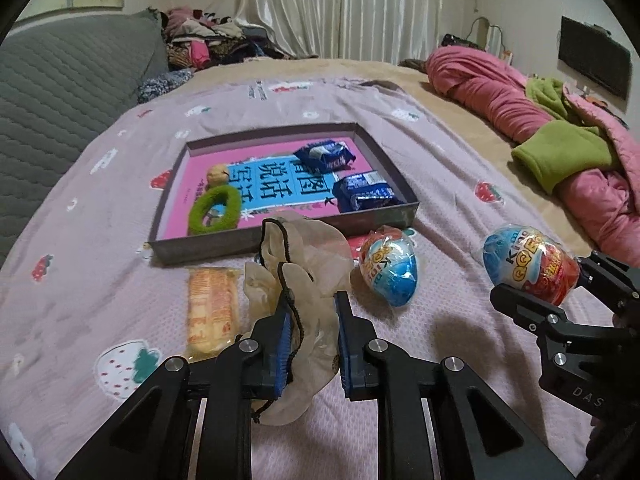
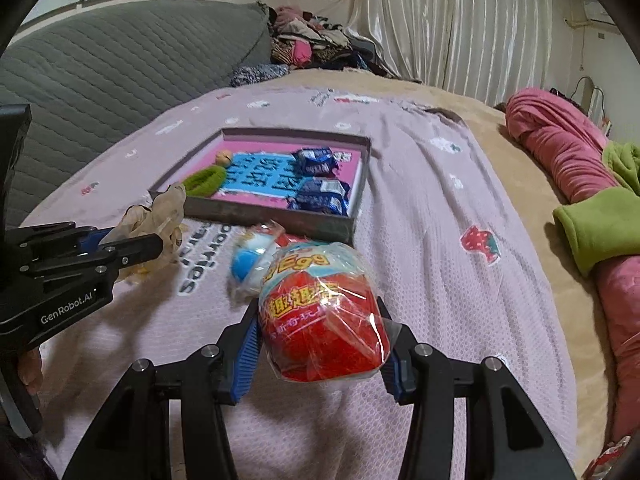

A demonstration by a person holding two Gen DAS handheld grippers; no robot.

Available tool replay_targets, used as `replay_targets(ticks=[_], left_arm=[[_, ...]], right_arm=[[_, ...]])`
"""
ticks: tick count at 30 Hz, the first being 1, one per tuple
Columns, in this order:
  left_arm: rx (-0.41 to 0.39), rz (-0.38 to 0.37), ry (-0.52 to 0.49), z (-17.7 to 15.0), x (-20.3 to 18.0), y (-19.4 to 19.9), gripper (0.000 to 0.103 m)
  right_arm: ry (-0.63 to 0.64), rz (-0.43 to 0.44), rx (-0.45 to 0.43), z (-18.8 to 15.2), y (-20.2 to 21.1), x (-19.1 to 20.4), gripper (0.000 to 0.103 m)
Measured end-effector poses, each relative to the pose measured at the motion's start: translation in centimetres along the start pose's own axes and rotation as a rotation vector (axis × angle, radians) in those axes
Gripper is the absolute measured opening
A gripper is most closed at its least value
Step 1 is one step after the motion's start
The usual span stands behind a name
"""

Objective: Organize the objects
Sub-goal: 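Lift the scrunchie and red egg and carry both toward the tray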

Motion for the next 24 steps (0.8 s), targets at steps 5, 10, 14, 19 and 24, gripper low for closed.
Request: replay_targets(ticks=[5,10,14,19,24], left_arm=[[-0.03,0.013,-0.001,0.3,0.5,2.5,0.02],[-0.064,0.029,0.003,0.6,1.2,5.1,0.02],[-0.09,0.037,0.015,1.1,1.8,7.0,0.02],[-0.127,0.047,0.009,2.0,2.2,9.4,0.02],[-0.159,0.056,0.011,2.9,2.6,11.5,0.02]], right_arm=[[0.018,0.008,-0.029,0.6,1.9,1.0,0.051],[0.032,0.013,-0.057,1.0,4.1,2.1,0.051],[0.043,0.016,-0.079,1.3,5.8,3.0,0.051],[0.051,0.021,-0.11,2.3,7.5,4.3,0.051],[0.061,0.026,-0.153,4.0,9.4,5.7,0.051]])
Point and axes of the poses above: each gripper's, at about its wrist camera, not at the fingertips, and y roughly against the way its jaws point, x to its left, z to its top, the point moved 6 cm from there along -y, roughly the way its jaws point, and after that the axes turned 8 degrees about -x, right-handed, at the moved point
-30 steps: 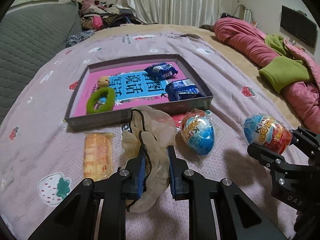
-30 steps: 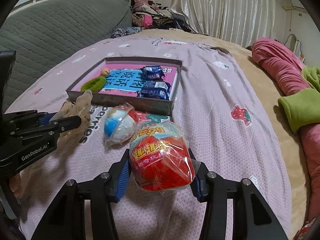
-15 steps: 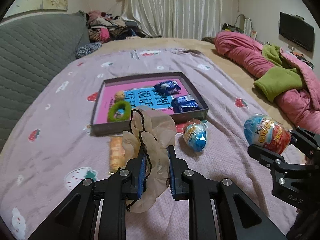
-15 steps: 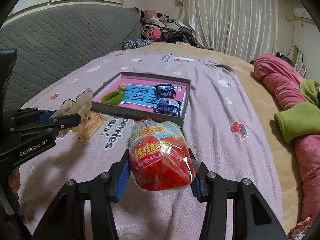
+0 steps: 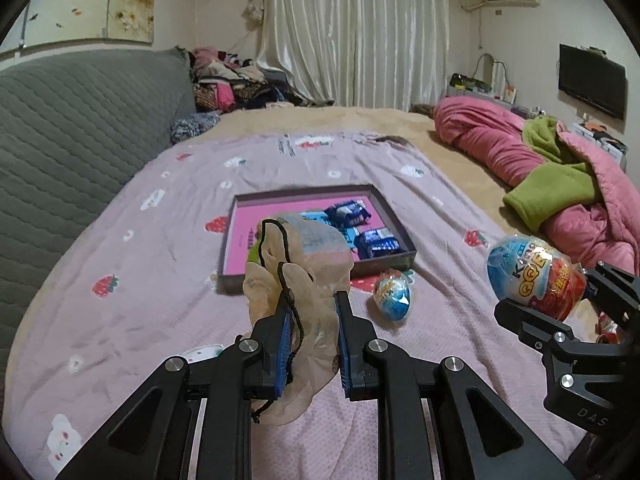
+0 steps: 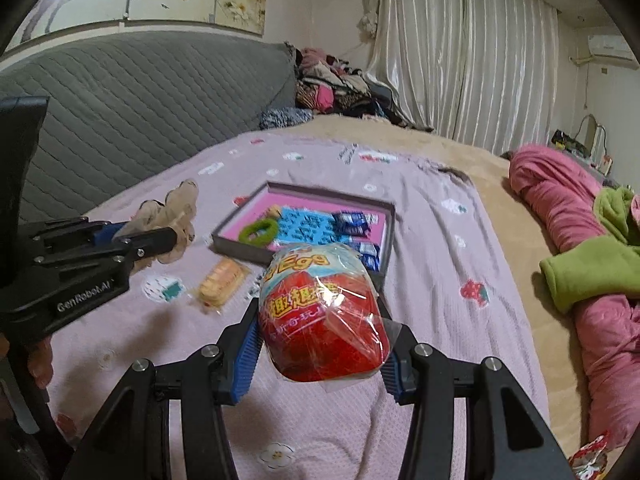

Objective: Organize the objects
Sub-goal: 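Lift the scrunchie and red egg and carry both toward the tray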

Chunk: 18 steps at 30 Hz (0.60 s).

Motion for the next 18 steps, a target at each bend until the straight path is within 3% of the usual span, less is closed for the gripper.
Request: replay_targets(ticks=[18], left_arm=[[-0.088,0.033,0.022,3.2,3.0,4.8,0.02]], right_arm=[[0.021,-0.008,-0.098,5.9,3.0,2.5,0.051]])
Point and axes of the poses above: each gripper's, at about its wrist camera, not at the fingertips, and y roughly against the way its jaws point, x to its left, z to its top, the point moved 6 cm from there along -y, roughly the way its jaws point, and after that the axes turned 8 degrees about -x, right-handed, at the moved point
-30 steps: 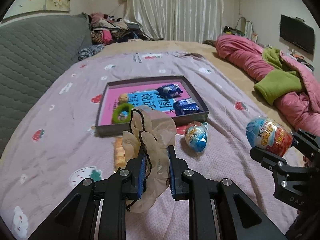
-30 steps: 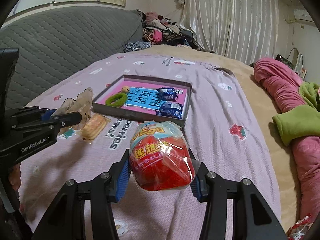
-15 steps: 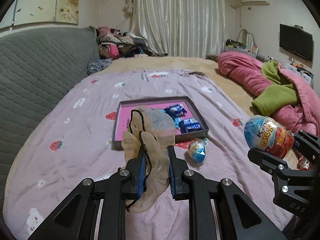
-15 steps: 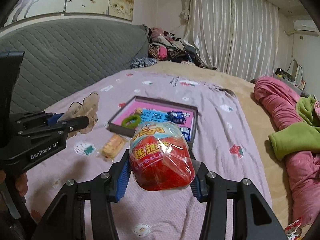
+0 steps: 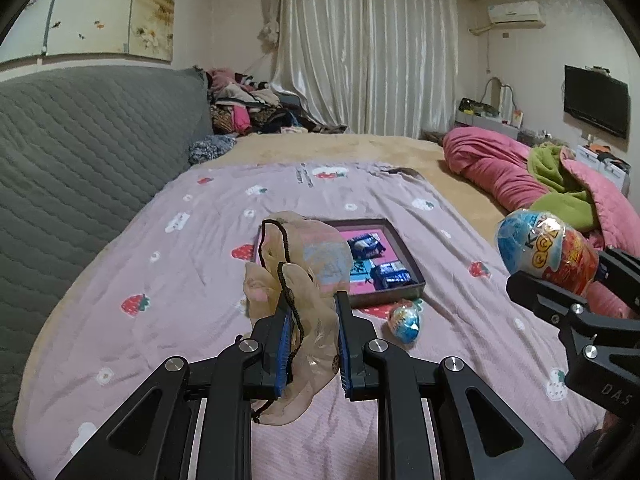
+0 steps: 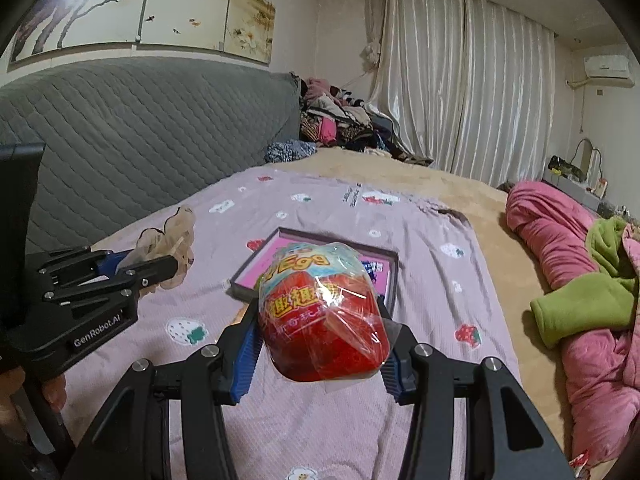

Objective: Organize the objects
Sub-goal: 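Lift the scrunchie and red egg and carry both toward the tray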

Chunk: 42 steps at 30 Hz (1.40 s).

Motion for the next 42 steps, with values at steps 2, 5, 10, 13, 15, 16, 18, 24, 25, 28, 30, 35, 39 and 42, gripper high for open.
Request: replay_targets(ticks=[2,5,10,13,15,16,18,24,25,28,30,35,39,42], left_arm=[[-0.009,0.005,-0.001,0.5,0.4,0.2,0.02],[-0.013,0.004,0.006,1.2,1.0,0.1,0.02],[-0.034,0.028,0.004,3.1,2.4,-0.7,0.02],[-0.038,0.042,0.011,4.0,3.3,-1.4,0.02],[-0.041,0.05,0.007,4.5,3.7,-1.9,0.02],[-0.04,0.055,0.004,4.8,4.0,-2.4,0.02],[-0.038,0.055,0.007,5.4,4.3,-3.1,0.02],[-0.05,0.08,-0.013,8.1,5.3,-5.5,0.02],[-0.05,0.079,-0.015,8.4,5.4,-5.8,0.02],[-0.059,0.082,-0.018,9.8,5.6,-7.0,0.02],[-0.064,0.081,-0.02,10.6,5.5,-7.7,0.02],[-0.059,0.056,-0.015,11.7,4.9,-10.5,0.02],[-0.059,0.051,-0.027,11.7,4.2,-13.4,0.02],[-0.052,0.05,-0.032,11.4,3.8,-15.8,0.02]], right_arm=[[0.004,-0.003,-0.006,0.6,0.0,0.1,0.051],[0.002,-0.002,-0.015,1.6,-0.3,0.1,0.051],[0.007,-0.005,-0.038,3.6,-1.0,-0.1,0.051],[0.007,-0.004,-0.047,4.7,-1.9,-0.2,0.051],[0.011,0.0,-0.054,5.4,-2.5,-0.1,0.051],[0.014,0.0,-0.057,5.7,-2.8,-0.1,0.051],[0.017,0.002,-0.057,6.3,-3.6,-0.2,0.051],[0.042,0.004,-0.073,8.7,-5.9,-0.3,0.051],[0.043,0.007,-0.077,9.1,-6.3,-0.4,0.051],[0.057,0.004,-0.083,10.3,-7.6,-0.6,0.051],[0.06,0.003,-0.083,10.8,-8.4,-0.8,0.051],[0.049,0.008,-0.093,11.5,-10.5,-1.4,0.051],[0.039,0.009,-0.089,11.1,-12.5,-2.0,0.051],[0.04,0.011,-0.08,10.4,-14.4,-2.1,0.051]])
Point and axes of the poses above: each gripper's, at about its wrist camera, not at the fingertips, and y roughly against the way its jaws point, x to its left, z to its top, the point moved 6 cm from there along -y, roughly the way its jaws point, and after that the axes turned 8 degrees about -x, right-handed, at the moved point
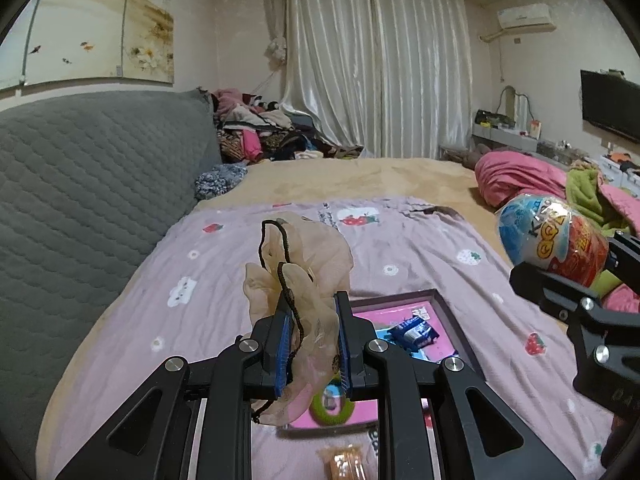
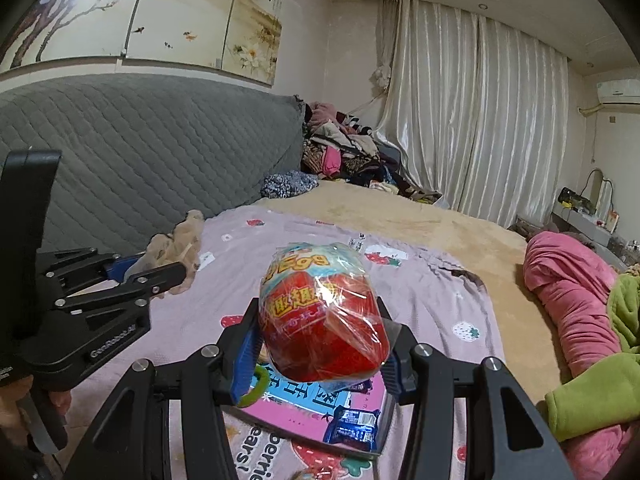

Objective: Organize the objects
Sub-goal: 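Lift the scrunchie and red egg and carry both toward the tray, then lower the scrunchie and red egg over the book in the tray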

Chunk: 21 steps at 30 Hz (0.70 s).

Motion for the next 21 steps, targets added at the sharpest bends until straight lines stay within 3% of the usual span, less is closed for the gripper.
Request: replay_targets(ticks=[9,21], left_arm=[[0.056,-0.026,0.004,-4.3,-1.6,-6.3,0.02],[0.146,-0.059,0.058,-11.1,0.1,-12.9,0.02]], right_arm=[[-0.045,0.024,0.057,-4.6,-5.3,-0.5,0.051],[-0.046,0.03,0.079,-7.5,-8.5,-0.8,0.051]])
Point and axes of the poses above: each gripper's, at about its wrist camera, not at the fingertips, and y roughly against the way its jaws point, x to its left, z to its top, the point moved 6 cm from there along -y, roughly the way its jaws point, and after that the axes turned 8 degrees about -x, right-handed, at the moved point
